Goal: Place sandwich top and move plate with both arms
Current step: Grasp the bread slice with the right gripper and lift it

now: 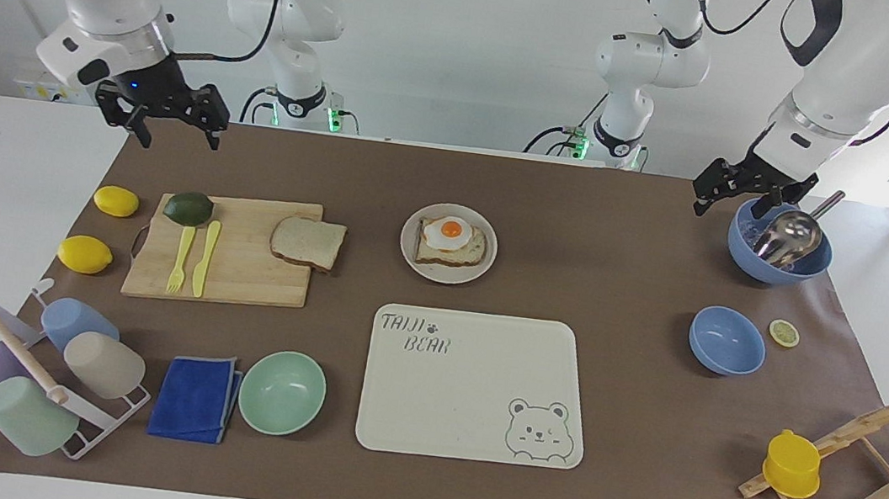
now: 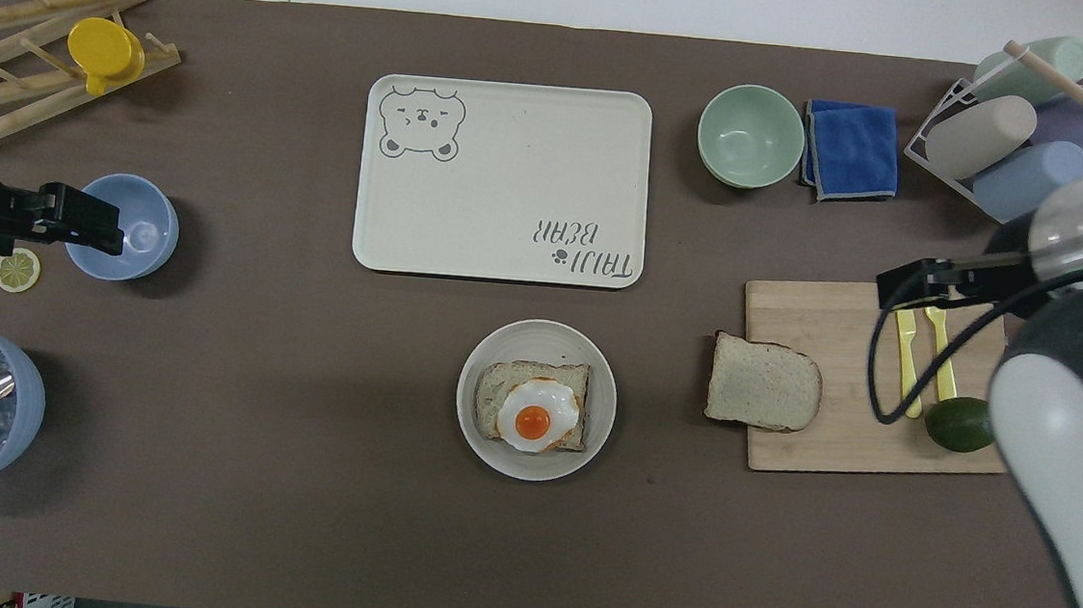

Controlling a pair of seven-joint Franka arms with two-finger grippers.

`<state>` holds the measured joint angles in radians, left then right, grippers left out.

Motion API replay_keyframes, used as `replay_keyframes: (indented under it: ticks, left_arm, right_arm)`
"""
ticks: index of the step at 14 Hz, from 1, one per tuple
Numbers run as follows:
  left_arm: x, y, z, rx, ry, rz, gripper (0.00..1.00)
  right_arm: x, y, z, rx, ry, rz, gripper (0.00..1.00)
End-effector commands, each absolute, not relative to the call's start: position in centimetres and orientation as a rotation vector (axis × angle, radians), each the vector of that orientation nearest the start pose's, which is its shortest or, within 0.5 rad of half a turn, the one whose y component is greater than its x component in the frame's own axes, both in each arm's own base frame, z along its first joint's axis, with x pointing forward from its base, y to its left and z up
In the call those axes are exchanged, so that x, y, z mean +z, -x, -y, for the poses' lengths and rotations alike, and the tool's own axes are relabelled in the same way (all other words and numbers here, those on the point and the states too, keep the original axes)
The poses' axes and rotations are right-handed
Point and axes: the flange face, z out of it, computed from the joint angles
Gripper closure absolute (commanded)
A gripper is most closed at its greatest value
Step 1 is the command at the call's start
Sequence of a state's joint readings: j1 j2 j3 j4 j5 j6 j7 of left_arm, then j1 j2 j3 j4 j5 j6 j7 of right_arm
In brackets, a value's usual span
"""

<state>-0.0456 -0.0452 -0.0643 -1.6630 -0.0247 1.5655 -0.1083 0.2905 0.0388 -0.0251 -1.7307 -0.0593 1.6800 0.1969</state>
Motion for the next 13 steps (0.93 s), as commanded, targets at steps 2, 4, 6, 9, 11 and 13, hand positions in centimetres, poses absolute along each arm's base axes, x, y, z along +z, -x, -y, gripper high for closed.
replay_keyframes:
  ticks: [2, 4, 6, 9, 11, 13]
  left_arm:
    - [61.0, -53.0, 5.9, 0.088, 3.143, -0.004, 0.00]
    - [61.1, -52.9, 5.9, 0.086, 3.143, -0.004, 0.00]
    - [61.1, -52.9, 5.9, 0.086, 3.143, -0.004, 0.00]
    - [61.0, -53.0, 5.8, 0.088, 3.143, -0.002, 0.00]
    - [61.0, -53.0, 5.9, 0.088, 3.143, -0.004, 0.00]
    - [61.0, -53.0, 5.9, 0.088, 3.143, -0.004, 0.00]
  right_arm:
    - [40.3, -55.0, -22.5, 0.162, 3.382, 0.074, 0.00]
    - [34.9, -53.0, -25.5, 0.144, 3.564, 0.135, 0.00]
    - [31.8, -52.9, -26.2, 0.144, 3.597, 0.064, 0.00]
    - [29.5, -52.3, -24.7, 0.191, 3.653, 0.110, 0.00]
    - [28.7, -51.6, -24.4, 0.202, 3.660, 0.082, 0.00]
    - [28.2, -50.6, -24.0, 0.234, 3.670, 0.092, 0.00]
